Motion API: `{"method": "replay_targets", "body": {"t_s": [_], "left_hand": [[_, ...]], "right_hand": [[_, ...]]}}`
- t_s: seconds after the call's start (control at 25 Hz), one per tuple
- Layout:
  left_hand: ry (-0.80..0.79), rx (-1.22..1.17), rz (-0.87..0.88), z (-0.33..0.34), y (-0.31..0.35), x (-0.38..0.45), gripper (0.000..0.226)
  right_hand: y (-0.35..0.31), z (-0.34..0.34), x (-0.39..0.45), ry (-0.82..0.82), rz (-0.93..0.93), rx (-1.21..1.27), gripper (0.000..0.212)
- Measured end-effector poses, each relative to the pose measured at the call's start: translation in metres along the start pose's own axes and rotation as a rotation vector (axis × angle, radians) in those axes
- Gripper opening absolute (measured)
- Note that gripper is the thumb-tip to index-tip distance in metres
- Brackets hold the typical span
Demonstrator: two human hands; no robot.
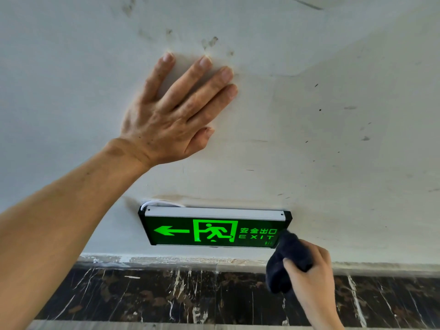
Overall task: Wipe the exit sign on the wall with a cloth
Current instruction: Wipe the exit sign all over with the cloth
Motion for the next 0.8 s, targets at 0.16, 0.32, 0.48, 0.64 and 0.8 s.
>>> {"method": "replay_targets", "body": {"t_s": [0.16,0.32,0.48,0.64,0.8], "left_hand": [[-0.003,-0.005,0.006,0.0,0.001,0.002,0.065],[-0.001,0.004,0.011,-0.002,0.0,0.002,0.064],[-0.002,0.008,0.016,-0.002,0.001,0.003,0.065],[-0.001,0.013,0.015,-0.001,0.002,0.002,0.066],[-0.006,0.019,0.008,0.0,0.002,0.001,0.067]], "right_hand": [[-0.001,-0.013,0.018,0.097,0.053,0.238,0.035],[-0.014,-0.014,0.027,0.117,0.005,0.357,0.057],[-0.026,-0.009,0.035,0.137,-0.034,0.384,0.063],[-0.023,0.005,0.04,0.08,0.022,0.398,0.059],[-0.006,0.02,0.036,0.058,0.074,0.411,0.053]]}}
Point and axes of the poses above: each hand's wrist, its own x-axis towards the middle knuckle, its own z-axis out of the palm, y = z × x, the point moved 3 cm from there along x, towards the middle knuckle, and after that the axes turned 6 degrees about y, right-handed, at the moved point
